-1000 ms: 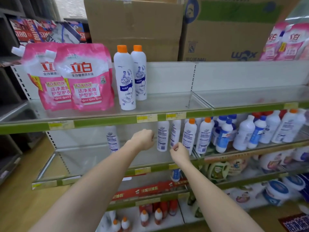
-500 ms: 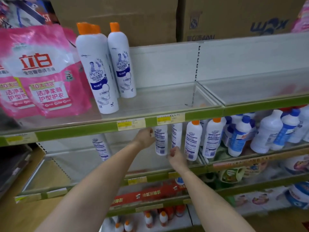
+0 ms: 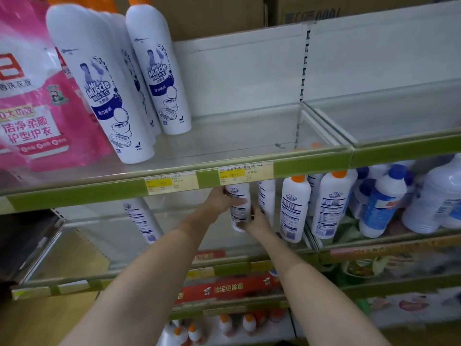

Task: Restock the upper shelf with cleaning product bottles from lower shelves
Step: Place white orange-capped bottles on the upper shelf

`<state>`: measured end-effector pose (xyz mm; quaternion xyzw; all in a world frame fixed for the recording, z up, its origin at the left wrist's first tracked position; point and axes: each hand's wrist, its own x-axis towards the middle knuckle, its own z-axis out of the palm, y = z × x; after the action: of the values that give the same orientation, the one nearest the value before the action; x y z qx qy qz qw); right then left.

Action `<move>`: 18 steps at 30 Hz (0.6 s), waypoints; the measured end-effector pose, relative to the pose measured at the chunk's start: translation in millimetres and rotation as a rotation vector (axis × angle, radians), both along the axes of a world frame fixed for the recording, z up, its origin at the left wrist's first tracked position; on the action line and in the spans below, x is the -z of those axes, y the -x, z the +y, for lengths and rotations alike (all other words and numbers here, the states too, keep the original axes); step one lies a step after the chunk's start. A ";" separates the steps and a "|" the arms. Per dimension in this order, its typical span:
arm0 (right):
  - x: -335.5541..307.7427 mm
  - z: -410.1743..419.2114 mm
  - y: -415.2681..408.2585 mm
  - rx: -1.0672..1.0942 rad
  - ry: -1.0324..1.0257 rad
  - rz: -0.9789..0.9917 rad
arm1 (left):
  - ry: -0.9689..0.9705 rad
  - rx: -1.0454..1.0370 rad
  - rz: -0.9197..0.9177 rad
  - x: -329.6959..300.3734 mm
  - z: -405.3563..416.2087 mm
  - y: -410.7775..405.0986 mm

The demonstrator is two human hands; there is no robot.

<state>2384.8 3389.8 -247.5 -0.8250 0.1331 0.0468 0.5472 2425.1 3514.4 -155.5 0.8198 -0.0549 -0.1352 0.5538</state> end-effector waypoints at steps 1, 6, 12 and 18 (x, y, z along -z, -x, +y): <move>2.1 0.3 -0.3 0.000 0.004 -0.005 | 0.004 -0.001 0.005 -1.0 0.5 0.4; 4.0 4.1 6.9 0.011 0.053 0.014 | -0.012 0.001 0.052 -3.8 5.4 10.3; -0.1 14.0 32.2 -0.048 0.059 0.094 | -0.016 0.020 0.055 -4.9 19.2 39.2; 0.0 40.4 68.2 0.005 0.030 0.070 | -0.063 -0.032 0.028 -4.7 36.0 71.7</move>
<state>2316.6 3430.2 -247.5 -0.8307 0.1549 0.0722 0.5298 2353.5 3550.4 -150.8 0.8357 -0.0296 -0.1394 0.5304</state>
